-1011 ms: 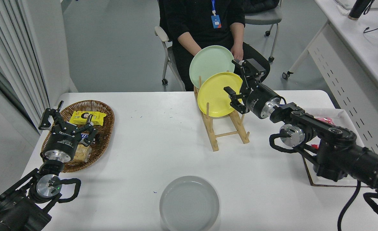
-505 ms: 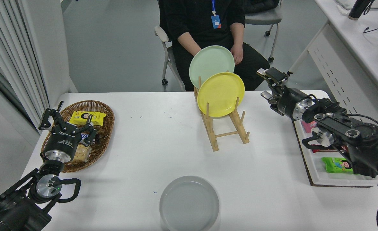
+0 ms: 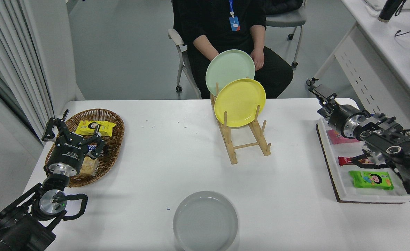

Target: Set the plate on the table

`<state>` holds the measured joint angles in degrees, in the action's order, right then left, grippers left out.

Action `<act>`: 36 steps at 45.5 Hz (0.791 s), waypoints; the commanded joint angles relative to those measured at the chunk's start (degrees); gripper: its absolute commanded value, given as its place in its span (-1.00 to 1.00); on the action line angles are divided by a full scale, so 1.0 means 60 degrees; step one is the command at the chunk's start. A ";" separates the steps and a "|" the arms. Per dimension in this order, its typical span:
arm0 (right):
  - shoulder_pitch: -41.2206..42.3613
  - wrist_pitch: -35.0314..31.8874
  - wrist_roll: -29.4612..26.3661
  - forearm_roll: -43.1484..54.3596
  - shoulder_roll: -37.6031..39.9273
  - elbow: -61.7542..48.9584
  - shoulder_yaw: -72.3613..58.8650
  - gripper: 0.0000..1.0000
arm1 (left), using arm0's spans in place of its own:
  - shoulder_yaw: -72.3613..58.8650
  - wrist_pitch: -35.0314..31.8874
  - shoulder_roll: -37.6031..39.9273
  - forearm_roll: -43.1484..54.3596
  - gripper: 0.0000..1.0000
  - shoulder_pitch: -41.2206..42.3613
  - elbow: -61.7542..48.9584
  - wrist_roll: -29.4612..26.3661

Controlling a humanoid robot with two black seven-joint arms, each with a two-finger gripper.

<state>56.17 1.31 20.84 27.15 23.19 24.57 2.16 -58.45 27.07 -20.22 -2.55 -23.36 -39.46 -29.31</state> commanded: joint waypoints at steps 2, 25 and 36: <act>-0.0060 0.0176 -0.0002 -0.0101 -0.0129 -0.0418 0.0239 0.99 | 0.0000 0.0000 0.0000 0.0001 0.96 0.0011 0.0000 -0.0007; -0.0734 0.0221 -0.0017 -0.5609 -0.0788 -0.0594 0.1485 0.99 | 0.0000 0.0000 0.0000 0.0001 0.96 0.0011 0.0000 -0.0007; -0.0749 0.0060 -0.0002 -0.5463 -0.1037 -0.0565 0.1456 0.99 | 0.0000 0.0000 0.0000 0.0015 0.96 0.0011 0.0000 -0.0007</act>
<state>52.17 2.49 20.75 -2.45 18.40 21.11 10.43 -58.45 27.07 -20.22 -2.55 -23.32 -39.46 -29.35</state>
